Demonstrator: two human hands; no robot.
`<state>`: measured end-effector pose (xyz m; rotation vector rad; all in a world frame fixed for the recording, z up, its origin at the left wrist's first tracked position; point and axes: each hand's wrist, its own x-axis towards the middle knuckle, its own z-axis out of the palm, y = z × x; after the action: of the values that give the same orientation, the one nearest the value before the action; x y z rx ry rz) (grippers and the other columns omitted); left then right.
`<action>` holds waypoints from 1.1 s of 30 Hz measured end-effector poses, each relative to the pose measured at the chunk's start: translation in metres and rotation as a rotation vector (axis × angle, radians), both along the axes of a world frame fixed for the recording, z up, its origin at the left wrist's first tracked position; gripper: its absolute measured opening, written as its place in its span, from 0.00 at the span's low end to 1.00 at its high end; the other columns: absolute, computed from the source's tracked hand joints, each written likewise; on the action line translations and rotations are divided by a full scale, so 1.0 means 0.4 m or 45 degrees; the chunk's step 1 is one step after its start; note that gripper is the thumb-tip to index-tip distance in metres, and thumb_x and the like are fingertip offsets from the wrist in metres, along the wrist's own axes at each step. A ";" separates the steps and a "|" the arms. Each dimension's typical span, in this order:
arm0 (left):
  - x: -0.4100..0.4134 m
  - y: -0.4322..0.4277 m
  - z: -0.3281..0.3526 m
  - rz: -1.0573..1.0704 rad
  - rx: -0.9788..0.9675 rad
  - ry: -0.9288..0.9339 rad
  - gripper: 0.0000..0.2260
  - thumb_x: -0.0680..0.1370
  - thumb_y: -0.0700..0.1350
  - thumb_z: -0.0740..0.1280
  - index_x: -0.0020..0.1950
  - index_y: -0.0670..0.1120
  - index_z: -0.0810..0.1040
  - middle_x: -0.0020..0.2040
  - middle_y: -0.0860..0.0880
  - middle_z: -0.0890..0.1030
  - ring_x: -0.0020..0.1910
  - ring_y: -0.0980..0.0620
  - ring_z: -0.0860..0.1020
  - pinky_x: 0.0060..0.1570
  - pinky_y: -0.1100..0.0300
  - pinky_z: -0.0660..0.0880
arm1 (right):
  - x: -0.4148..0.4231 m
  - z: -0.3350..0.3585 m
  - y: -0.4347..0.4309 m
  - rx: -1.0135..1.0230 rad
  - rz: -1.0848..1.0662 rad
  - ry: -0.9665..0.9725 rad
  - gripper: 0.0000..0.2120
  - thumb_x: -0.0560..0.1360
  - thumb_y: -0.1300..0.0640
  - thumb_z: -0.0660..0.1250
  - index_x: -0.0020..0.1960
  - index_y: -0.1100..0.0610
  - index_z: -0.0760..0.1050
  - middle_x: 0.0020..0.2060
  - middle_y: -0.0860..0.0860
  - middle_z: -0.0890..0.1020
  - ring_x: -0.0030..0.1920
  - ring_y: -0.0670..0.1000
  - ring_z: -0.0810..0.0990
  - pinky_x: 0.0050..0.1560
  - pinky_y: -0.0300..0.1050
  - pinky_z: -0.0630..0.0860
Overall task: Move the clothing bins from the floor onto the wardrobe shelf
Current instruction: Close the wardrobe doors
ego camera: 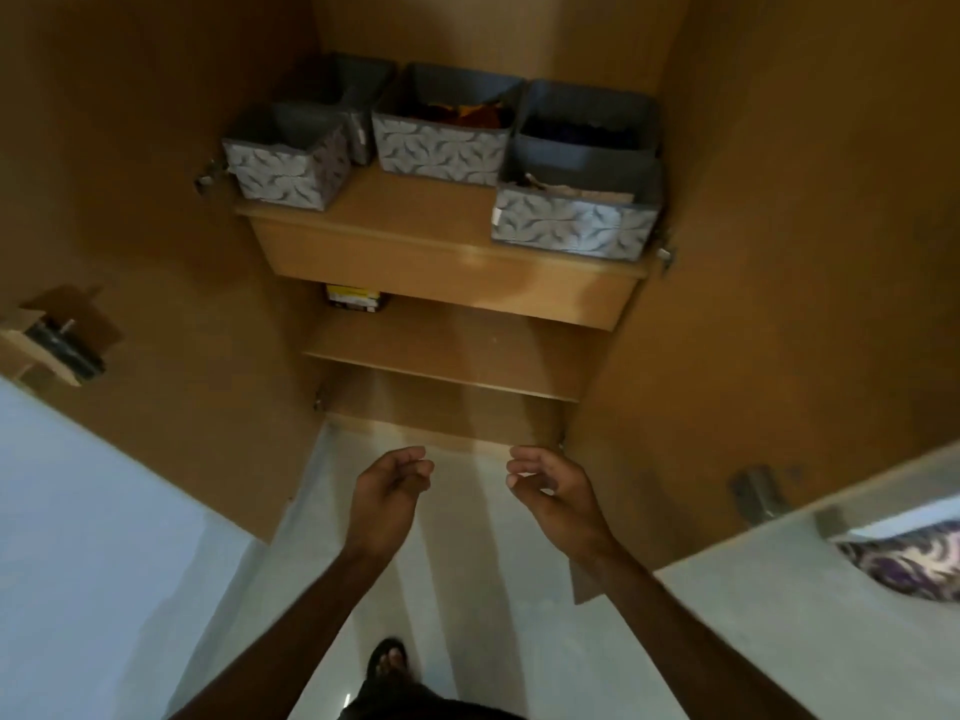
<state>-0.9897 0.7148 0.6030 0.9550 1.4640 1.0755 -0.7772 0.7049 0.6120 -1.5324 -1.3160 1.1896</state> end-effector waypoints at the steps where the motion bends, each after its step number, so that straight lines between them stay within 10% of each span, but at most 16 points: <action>1: 0.056 -0.025 0.006 -0.031 0.009 -0.005 0.09 0.76 0.35 0.67 0.54 0.44 0.81 0.47 0.44 0.85 0.43 0.50 0.81 0.38 0.70 0.75 | 0.047 0.011 -0.039 0.007 -0.022 -0.004 0.13 0.73 0.61 0.71 0.57 0.52 0.79 0.48 0.46 0.84 0.47 0.43 0.82 0.50 0.36 0.77; 7: 0.383 -0.154 0.041 -0.239 0.047 -0.033 0.07 0.76 0.36 0.68 0.52 0.44 0.81 0.48 0.43 0.84 0.43 0.50 0.81 0.38 0.69 0.74 | 0.326 0.073 -0.241 0.048 -0.175 -0.039 0.07 0.73 0.59 0.71 0.51 0.54 0.82 0.46 0.45 0.85 0.45 0.39 0.81 0.46 0.31 0.75; 15: 0.684 -0.208 0.181 -0.503 0.354 0.025 0.10 0.76 0.39 0.69 0.49 0.55 0.81 0.50 0.44 0.84 0.50 0.43 0.81 0.52 0.50 0.78 | 0.621 0.180 -0.356 0.294 -0.428 -0.151 0.06 0.74 0.59 0.70 0.50 0.52 0.82 0.43 0.47 0.85 0.44 0.47 0.83 0.46 0.47 0.80; 21: 0.795 -0.187 0.333 -0.592 0.574 0.086 0.11 0.78 0.42 0.66 0.60 0.50 0.79 0.55 0.56 0.81 0.52 0.60 0.78 0.46 0.71 0.76 | 0.688 0.317 -0.262 0.418 -0.445 -0.097 0.14 0.77 0.60 0.66 0.61 0.51 0.77 0.53 0.47 0.83 0.53 0.46 0.82 0.56 0.51 0.80; 33: 0.707 -0.186 0.341 -0.471 0.564 0.112 0.10 0.77 0.42 0.68 0.57 0.52 0.78 0.53 0.57 0.81 0.51 0.57 0.79 0.46 0.63 0.78 | 0.603 0.330 -0.206 0.550 -0.235 0.006 0.21 0.73 0.74 0.61 0.60 0.58 0.80 0.55 0.53 0.84 0.54 0.48 0.83 0.57 0.41 0.79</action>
<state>-0.7069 0.6404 0.7393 1.5357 1.0719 1.1069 -0.5362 0.6223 0.7439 -1.2990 -1.2953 0.7338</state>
